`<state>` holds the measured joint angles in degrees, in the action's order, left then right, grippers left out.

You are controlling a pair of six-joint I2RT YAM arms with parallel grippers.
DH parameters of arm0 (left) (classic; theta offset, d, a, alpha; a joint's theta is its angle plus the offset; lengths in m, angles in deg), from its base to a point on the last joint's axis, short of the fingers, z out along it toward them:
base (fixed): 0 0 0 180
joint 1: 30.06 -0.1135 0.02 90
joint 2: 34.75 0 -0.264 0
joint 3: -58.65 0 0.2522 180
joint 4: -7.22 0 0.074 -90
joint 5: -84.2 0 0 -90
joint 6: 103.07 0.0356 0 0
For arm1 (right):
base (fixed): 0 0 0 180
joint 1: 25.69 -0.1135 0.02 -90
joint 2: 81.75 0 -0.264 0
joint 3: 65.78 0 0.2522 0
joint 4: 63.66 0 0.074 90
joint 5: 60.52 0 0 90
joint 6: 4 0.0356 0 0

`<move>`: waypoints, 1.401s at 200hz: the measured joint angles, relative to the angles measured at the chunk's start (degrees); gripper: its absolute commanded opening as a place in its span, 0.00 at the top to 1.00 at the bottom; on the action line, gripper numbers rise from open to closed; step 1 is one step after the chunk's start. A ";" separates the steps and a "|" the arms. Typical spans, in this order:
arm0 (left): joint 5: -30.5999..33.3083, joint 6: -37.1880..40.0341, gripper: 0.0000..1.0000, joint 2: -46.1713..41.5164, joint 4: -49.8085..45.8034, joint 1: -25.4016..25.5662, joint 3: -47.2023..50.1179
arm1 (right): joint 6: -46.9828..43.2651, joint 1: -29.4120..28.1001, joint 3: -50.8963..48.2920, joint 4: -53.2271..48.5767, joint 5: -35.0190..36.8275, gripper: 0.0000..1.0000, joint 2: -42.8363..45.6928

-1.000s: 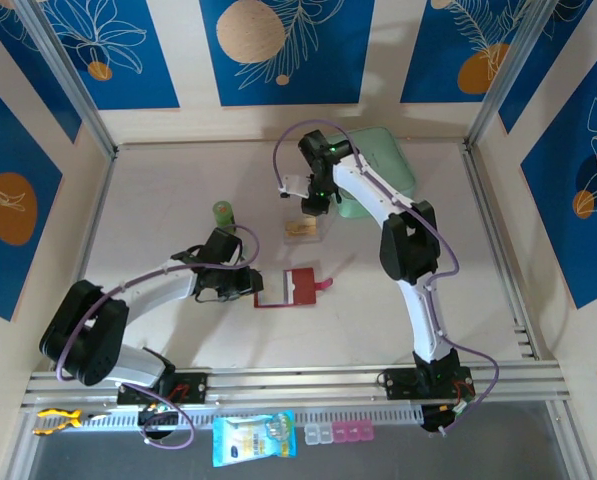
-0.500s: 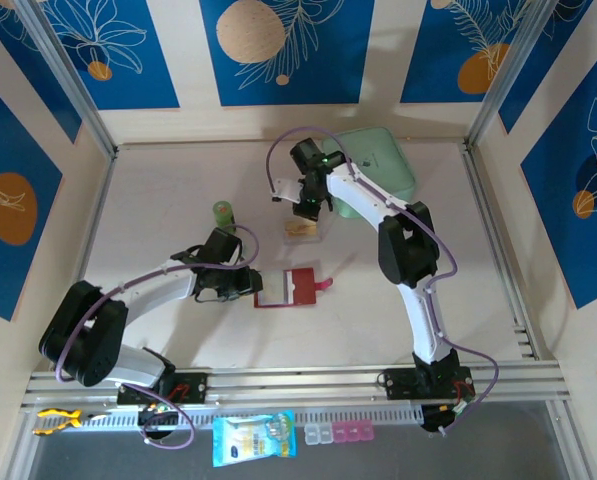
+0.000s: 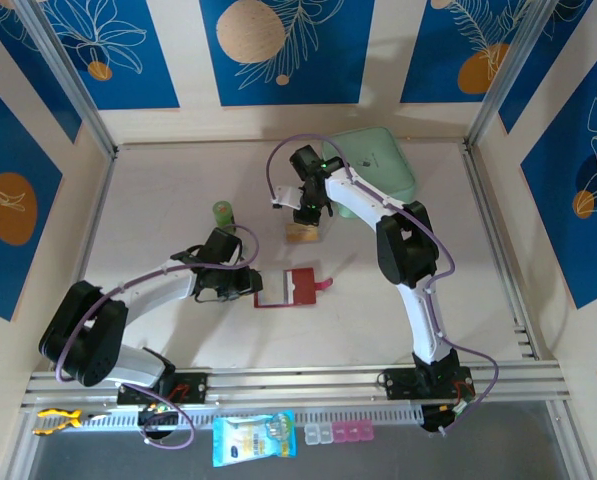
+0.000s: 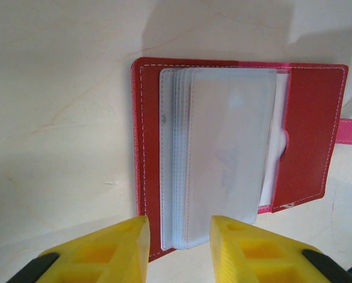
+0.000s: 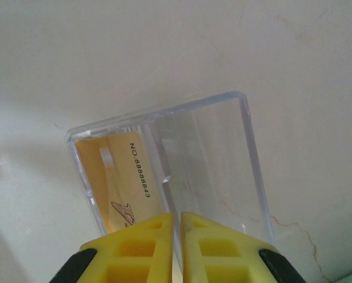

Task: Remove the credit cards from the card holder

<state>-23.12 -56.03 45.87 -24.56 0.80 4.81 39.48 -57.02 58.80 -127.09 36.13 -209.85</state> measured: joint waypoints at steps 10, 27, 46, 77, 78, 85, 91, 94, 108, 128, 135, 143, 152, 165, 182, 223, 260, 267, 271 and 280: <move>0.00 0.00 0.68 0.00 0.00 0.00 0.00 | 0.52 0.00 0.00 0.04 0.00 0.83 0.15; 0.00 0.17 0.69 0.02 -0.13 0.00 -0.24 | 2.01 -0.07 -0.39 0.44 -0.02 0.83 1.01; 0.00 1.01 0.74 0.09 -0.42 0.00 -1.18 | 5.31 -0.31 -2.25 1.20 -0.11 0.83 3.93; 0.00 1.79 0.86 0.92 -0.39 0.00 -2.75 | 16.11 -1.44 -6.93 2.67 -1.90 0.81 10.97; 0.00 1.97 0.86 0.96 -0.39 0.00 -2.78 | 16.33 -1.51 -7.10 2.71 -1.99 0.81 11.15; 0.00 2.21 0.89 1.33 -0.39 0.00 -2.89 | 19.61 -2.08 -8.90 3.43 -2.86 0.80 13.09; 0.00 2.32 0.91 1.70 -0.42 0.00 -2.91 | 22.82 -2.62 -10.67 4.22 -3.74 0.80 14.69; 0.00 2.36 0.91 1.86 -0.42 0.00 -2.91 | 24.17 -2.89 -11.47 4.50 -4.11 0.80 15.39; 0.00 2.71 0.94 2.82 -0.42 0.00 -2.91 | 31.95 -4.39 -16.24 6.78 -6.10 0.80 18.75; -0.04 2.93 0.96 3.85 -0.42 -0.11 -2.91 | 44.41 -6.47 -24.44 11.39 -9.22 0.81 22.86; -0.02 2.99 0.97 3.98 -0.42 -0.15 -2.91 | 49.37 -7.21 -27.89 13.29 -10.43 0.81 24.20; -0.02 2.99 0.97 4.00 -0.39 -0.22 -2.91 | 54.23 -7.98 -31.41 15.41 -11.87 0.81 25.35; -0.02 3.02 0.98 4.00 -0.35 -0.31 -2.91 | 59.30 -8.76 -34.99 17.62 -13.25 0.82 26.36; -0.04 3.02 0.99 4.28 -0.15 -0.37 -2.89 | 66.75 -9.73 -39.47 20.35 -15.19 0.84 27.32; -0.07 3.02 0.99 5.22 0.13 -0.37 -2.89 | 75.17 -10.78 -42.93 23.02 -17.51 0.84 27.52; -0.02 3.04 0.99 6.78 0.52 -0.52 -2.36 | 88.08 -12.59 -46.90 29.38 -21.16 0.67 27.54; 0.00 3.04 0.99 7.63 0.72 -0.63 -2.19 | 92.80 -12.66 -49.22 34.18 -23.87 0.67 27.06; 0.00 3.04 0.99 7.63 0.72 -0.63 -2.19 | 93.39 -12.66 -49.22 35.01 -24.13 0.69 26.75; 0.00 3.04 0.99 7.63 0.72 -0.63 -2.19 | 93.42 -12.66 -49.22 35.41 -24.20 0.69 26.60; 0.02 3.04 0.99 7.63 0.70 -0.63 -2.19 | 94.07 -12.66 -49.22 36.02 -24.35 0.71 26.18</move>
<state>-23.10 -52.99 53.50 -23.86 0.16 2.63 133.55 -69.68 9.58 -91.07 11.78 -183.66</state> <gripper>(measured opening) 0.061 0.308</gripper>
